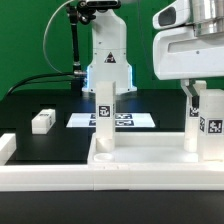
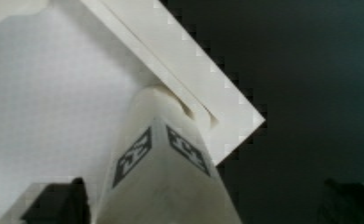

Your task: Assemble desk

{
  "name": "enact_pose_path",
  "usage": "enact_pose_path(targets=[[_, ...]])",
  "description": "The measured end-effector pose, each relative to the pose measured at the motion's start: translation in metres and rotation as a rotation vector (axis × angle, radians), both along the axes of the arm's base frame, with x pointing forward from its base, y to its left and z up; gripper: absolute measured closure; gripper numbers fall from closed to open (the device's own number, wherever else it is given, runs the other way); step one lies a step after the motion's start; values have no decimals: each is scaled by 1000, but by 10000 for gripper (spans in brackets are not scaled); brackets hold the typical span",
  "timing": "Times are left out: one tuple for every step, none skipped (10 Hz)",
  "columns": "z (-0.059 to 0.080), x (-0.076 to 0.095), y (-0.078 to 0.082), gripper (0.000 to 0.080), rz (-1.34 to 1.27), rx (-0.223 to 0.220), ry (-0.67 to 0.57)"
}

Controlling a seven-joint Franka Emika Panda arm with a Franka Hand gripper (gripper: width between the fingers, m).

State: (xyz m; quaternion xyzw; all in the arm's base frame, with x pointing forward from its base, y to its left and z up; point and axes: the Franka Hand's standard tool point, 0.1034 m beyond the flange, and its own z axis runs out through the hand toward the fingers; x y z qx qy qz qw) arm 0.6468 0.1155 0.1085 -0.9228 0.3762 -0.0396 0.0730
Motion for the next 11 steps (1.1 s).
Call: enact_pose_path(targets=[[0,0,-1,150,72,-14,-7],[0,0,-1,150,123,-23,-11],[-1,0,-11,150,426,-71,-30],[-2,0,-16,150,506,-78,-36],[-2,0,-14,150,478,-74,-35],[-2,0,-14,242,460,-72,-33],[-2,0,-15,242,448,-71,-31],[-2,0,-15,447,400,-65,-27],[-2,0,-16,511,344,-60,-21],[-2,1,-17,511,276,-52,-15],[-2,1,-17,511,199,-45,-6]])
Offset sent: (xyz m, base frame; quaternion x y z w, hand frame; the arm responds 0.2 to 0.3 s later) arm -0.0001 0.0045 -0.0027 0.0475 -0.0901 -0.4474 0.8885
